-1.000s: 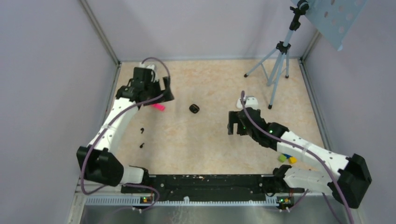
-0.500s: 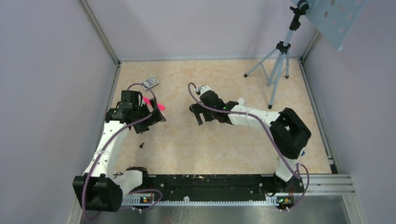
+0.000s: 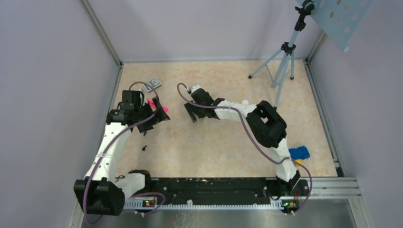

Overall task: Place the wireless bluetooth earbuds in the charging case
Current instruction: Pick up the charging case from the center of the board, then place the charging case in the charging case, then pick up the charging case from the center of the board, then pass from the left arm to the right, then pass from the right arm to the left

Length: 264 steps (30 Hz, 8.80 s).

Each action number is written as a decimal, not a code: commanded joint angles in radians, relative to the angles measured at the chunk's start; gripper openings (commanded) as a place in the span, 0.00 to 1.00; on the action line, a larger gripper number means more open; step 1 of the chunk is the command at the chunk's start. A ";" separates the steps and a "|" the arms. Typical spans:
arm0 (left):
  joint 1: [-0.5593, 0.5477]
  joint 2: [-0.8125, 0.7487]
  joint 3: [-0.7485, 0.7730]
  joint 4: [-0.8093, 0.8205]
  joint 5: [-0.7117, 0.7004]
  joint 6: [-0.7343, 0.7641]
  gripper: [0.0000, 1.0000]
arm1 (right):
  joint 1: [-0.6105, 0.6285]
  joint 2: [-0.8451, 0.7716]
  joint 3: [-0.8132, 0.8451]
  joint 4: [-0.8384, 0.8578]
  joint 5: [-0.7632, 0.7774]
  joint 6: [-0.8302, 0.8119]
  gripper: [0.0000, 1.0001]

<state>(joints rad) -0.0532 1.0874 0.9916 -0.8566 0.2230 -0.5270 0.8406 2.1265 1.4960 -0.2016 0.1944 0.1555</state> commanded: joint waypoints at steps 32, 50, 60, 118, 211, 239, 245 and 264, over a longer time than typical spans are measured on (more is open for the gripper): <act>-0.008 -0.067 -0.154 0.161 0.291 -0.011 0.99 | 0.131 -0.618 -0.495 -0.107 0.063 0.253 0.36; -0.117 -0.111 -0.264 0.255 0.300 -0.056 0.99 | 0.241 -0.694 -0.659 -0.124 0.242 0.634 0.43; -0.131 -0.088 -0.274 0.266 0.306 -0.048 0.99 | 0.239 -0.611 -0.624 -0.059 0.161 0.672 0.69; -0.983 0.706 0.140 0.508 -0.152 0.338 0.83 | -0.171 -1.400 -0.734 -0.544 0.218 0.533 0.78; -1.050 0.410 0.190 0.417 -0.259 0.391 0.62 | -0.632 -1.181 -1.024 0.190 -0.875 0.820 0.71; -1.043 0.433 0.322 0.367 -0.105 0.467 0.65 | -0.506 -1.077 -1.064 0.466 -1.206 0.849 0.50; -1.042 0.430 0.327 0.346 -0.116 0.488 0.68 | -0.505 -1.076 -1.066 0.493 -1.205 0.870 0.09; -0.722 0.223 0.225 0.400 0.264 0.260 0.99 | -0.537 -1.086 -1.047 0.458 -0.963 0.852 0.00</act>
<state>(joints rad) -0.9371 1.4319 1.3064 -0.5510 0.2504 -0.1474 0.3225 1.0554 0.4313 0.2165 -0.8425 1.0214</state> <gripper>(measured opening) 0.987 0.206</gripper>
